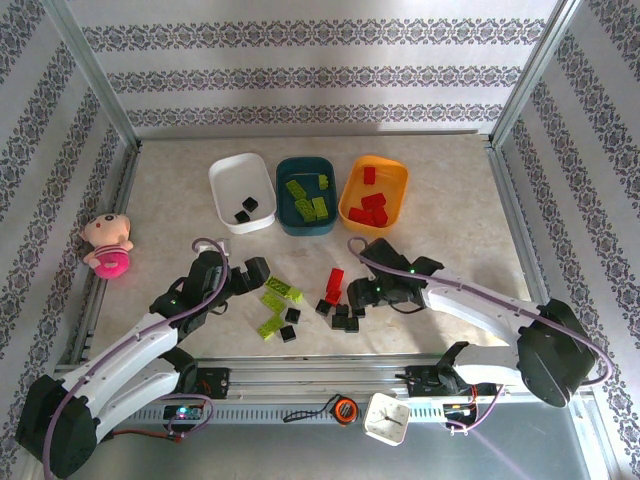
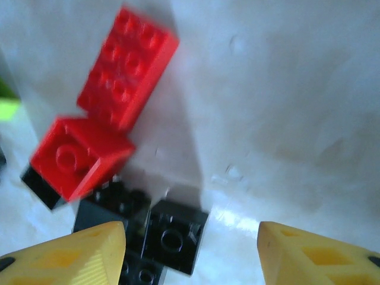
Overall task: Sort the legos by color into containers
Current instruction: Pick up the lego from the bottom-center of the table.
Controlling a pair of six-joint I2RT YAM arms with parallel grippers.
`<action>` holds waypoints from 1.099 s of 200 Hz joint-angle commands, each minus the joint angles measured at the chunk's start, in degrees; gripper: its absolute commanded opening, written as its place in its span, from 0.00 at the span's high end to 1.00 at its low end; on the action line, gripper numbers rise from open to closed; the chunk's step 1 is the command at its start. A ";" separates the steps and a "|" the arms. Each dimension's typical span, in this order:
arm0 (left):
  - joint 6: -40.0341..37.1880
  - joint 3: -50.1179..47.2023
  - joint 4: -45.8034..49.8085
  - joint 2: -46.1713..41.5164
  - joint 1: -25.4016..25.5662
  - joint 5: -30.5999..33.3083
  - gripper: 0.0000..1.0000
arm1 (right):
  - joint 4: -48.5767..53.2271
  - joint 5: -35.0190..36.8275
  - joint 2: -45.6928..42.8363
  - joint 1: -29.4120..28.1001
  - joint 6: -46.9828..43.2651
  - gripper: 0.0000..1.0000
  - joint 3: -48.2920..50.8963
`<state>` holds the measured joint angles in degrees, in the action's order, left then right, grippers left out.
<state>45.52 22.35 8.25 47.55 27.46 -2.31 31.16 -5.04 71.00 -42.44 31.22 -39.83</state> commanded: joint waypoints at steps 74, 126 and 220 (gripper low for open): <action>1.28 -1.24 -0.69 -0.62 -1.41 1.33 0.00 | -0.53 -2.78 4.77 -3.30 -0.81 0.46 0.83; 1.60 -1.43 -0.89 -0.65 -1.88 1.16 0.00 | -1.99 -2.22 7.39 -3.80 -1.16 0.45 1.16; 1.88 -1.52 -0.42 -0.62 -2.15 1.06 0.00 | 0.31 2.06 11.49 -4.17 -1.94 0.50 0.37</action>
<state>46.81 21.23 8.19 47.51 26.13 -1.85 26.50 -7.97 80.07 -46.02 30.63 -40.75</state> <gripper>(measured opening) 0.996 0.495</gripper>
